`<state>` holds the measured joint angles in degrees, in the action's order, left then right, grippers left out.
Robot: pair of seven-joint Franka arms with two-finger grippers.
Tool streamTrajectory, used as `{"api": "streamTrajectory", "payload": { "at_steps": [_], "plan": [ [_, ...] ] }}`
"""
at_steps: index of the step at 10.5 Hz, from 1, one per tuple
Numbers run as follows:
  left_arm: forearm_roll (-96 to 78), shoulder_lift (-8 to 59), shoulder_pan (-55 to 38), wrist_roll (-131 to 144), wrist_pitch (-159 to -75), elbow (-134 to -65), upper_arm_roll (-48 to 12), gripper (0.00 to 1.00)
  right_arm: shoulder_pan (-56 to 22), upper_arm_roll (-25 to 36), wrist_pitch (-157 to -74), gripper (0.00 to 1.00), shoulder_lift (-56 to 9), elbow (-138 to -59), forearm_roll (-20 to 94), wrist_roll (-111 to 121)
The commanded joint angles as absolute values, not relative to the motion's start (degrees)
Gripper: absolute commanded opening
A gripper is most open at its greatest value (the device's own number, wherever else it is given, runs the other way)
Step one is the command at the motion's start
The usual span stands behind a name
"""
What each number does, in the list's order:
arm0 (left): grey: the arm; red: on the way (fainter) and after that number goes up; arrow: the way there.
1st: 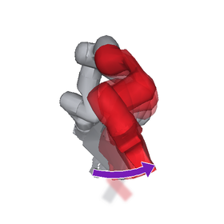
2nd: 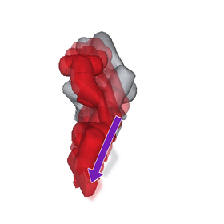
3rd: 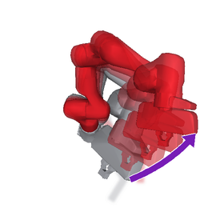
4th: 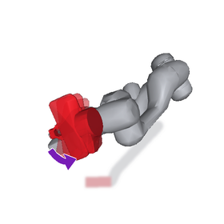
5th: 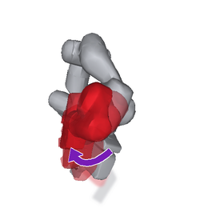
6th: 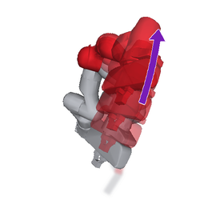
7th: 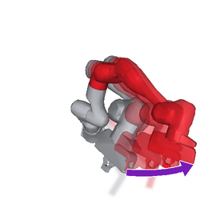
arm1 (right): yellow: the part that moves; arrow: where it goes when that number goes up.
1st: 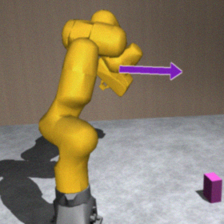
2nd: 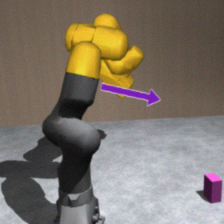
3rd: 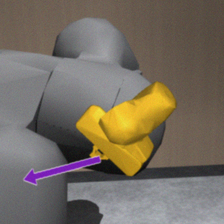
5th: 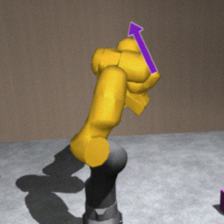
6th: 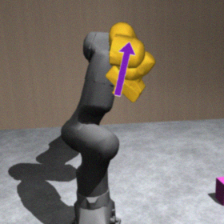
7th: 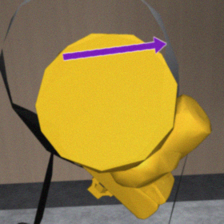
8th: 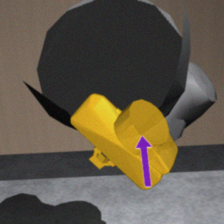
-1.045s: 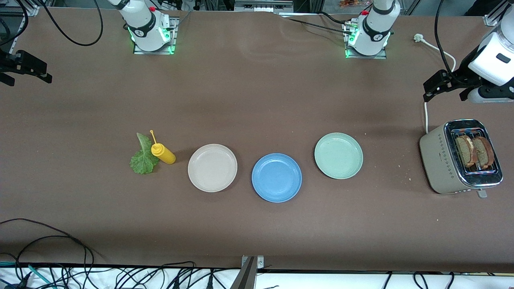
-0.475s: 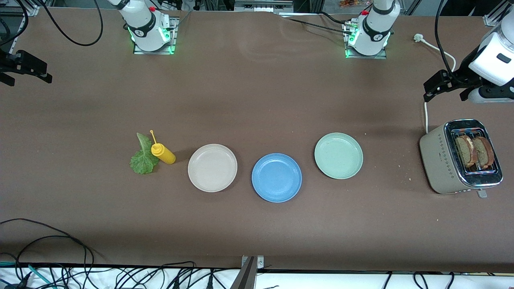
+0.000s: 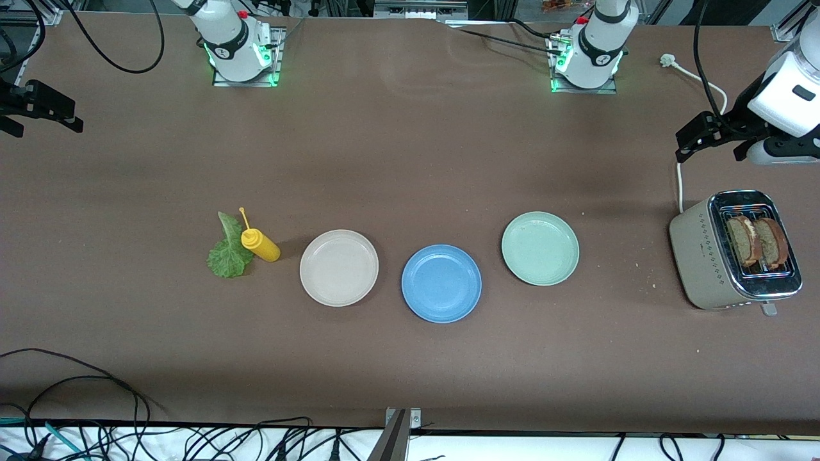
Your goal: Make sandwich in blue plate with both arms
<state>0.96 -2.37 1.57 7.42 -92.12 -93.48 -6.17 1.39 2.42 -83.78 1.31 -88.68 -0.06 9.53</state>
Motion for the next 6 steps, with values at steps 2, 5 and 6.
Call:
{"api": "streamTrajectory", "payload": {
  "at_steps": [2,5,6],
  "plan": [
    [1.23,-1.41,1.67,6.42,-90.7,-91.41,-6.06,1.0,1.5,2.37,-82.53,1.0,1.32,-87.54,0.62,10.02],
    [1.06,-1.41,2.02,6.42,-90.79,-91.41,-5.98,1.0,1.49,2.37,-82.44,1.0,1.32,-87.54,0.62,9.93],
    [1.05,-1.41,2.2,6.42,-90.7,-91.41,-5.89,1.0,1.49,2.29,-82.53,1.0,1.32,-87.54,0.62,9.93]
  ]
}}
